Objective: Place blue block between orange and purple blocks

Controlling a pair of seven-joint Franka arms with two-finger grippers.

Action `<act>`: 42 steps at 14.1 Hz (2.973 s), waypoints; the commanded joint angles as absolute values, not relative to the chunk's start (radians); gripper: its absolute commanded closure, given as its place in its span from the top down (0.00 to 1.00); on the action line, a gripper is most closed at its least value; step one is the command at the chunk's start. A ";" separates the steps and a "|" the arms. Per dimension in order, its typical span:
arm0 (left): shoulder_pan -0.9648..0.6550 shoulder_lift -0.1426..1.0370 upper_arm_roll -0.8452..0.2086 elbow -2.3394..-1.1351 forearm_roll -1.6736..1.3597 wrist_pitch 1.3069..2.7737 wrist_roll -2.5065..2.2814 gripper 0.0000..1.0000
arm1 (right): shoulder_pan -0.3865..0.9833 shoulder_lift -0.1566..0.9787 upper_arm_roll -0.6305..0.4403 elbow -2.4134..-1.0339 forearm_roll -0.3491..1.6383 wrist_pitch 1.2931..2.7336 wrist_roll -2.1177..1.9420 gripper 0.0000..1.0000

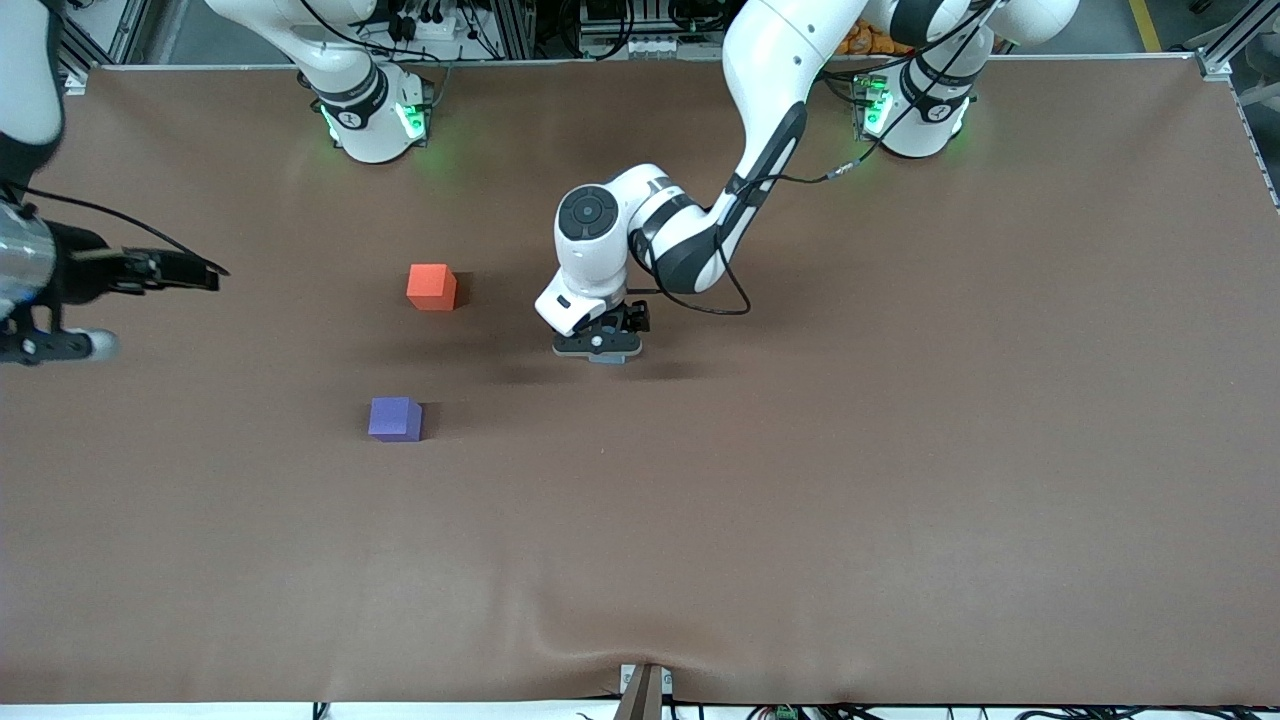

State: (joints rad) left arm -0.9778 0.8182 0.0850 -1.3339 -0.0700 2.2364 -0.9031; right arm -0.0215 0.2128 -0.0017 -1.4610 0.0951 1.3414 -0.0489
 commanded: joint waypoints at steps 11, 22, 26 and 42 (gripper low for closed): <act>-0.735 0.477 0.333 -1.365 -0.043 1.901 -0.694 1.00 | 0.266 0.227 0.121 -1.739 0.144 1.770 0.489 1.00; -0.390 0.118 0.328 -1.675 -0.011 1.830 -0.341 1.00 | 0.557 0.466 0.120 -1.802 0.126 2.233 0.695 1.00; -0.293 0.081 0.313 -1.680 0.009 1.770 -0.097 1.00 | 0.601 0.491 0.120 -1.841 0.124 2.333 0.724 1.00; -0.095 -0.089 -0.005 -1.585 -0.006 1.454 0.003 1.00 | 0.635 0.612 0.121 -1.816 -0.009 2.459 0.841 0.00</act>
